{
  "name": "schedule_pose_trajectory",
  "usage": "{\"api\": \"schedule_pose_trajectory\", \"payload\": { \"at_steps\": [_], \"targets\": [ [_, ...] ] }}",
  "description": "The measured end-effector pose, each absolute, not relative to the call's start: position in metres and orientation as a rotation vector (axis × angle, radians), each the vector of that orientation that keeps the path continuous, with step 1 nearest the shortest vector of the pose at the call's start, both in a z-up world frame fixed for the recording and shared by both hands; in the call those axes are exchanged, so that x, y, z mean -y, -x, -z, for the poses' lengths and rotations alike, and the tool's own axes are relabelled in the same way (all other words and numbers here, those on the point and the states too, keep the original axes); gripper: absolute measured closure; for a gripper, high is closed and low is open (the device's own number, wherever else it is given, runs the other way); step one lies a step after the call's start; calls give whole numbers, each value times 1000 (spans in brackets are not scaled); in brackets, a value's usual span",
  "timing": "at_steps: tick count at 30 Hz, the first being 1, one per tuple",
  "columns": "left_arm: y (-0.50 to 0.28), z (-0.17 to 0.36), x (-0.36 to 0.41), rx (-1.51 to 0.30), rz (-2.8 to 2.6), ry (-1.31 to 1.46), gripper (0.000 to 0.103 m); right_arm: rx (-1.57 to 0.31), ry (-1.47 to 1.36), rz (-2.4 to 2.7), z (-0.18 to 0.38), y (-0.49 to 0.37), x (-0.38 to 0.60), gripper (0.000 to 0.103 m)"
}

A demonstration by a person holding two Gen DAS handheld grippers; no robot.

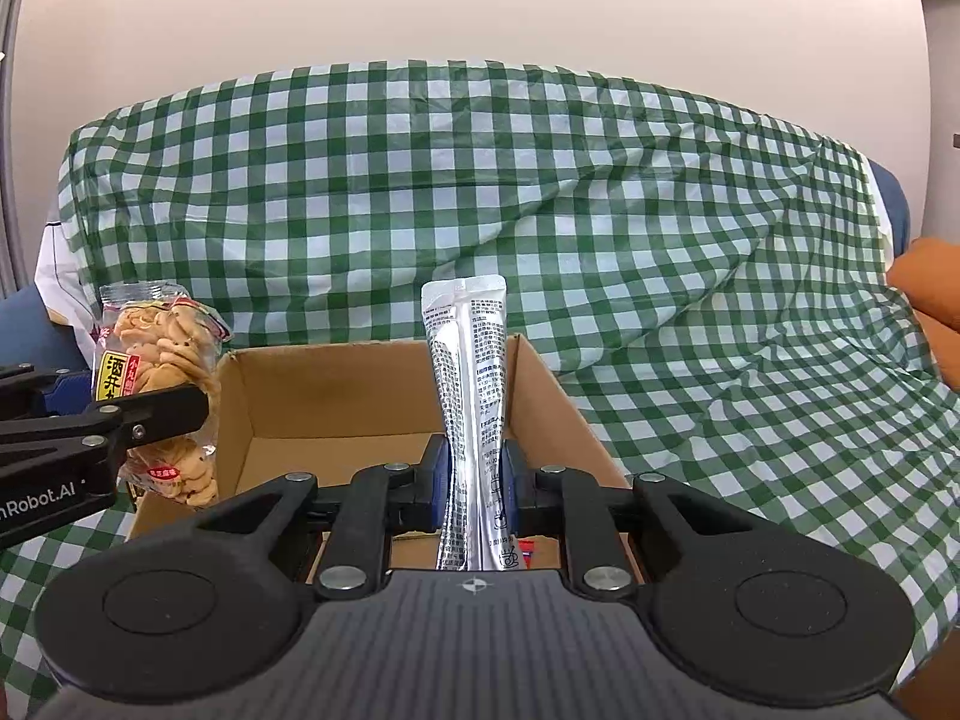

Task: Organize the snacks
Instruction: 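Open both tools over the box to drop the cracker bag and silver packet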

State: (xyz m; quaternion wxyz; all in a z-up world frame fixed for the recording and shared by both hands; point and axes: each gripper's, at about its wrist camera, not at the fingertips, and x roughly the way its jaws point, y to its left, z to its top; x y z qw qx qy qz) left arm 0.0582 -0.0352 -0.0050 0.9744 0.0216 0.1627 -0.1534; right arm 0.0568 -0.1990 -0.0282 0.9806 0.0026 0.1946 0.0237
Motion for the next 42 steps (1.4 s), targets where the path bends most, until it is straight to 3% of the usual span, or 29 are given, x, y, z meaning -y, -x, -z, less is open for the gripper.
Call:
{"api": "schedule_pose_trajectory", "payload": {
  "at_steps": [16,19,21,22,23,25,31,34,42],
  "targets": [
    [-69,9,40,-366,310,-26,64,-382,13,-31,28,-60,198,84],
    [-73,9,41,-392,335,-15,59,-386,22,-29,29,-58,196,83],
    [-72,11,42,-404,335,-17,37,-392,31,-19,29,-59,196,79],
    [-70,10,42,-394,327,-26,34,-395,34,-10,30,-59,196,70],
    [-69,10,42,-385,323,-34,32,-401,38,6,31,-60,196,52],
    [-67,9,41,-376,318,-43,33,-402,26,20,31,-61,198,41],
    [-67,8,33,-376,299,-28,33,-408,-1,18,31,-64,198,40],
    [-63,8,28,-373,293,-17,38,-402,-6,18,30,-66,195,40],
    [-60,4,5,-420,228,-24,85,-372,-14,0,27,-60,179,40]
  ]
}}
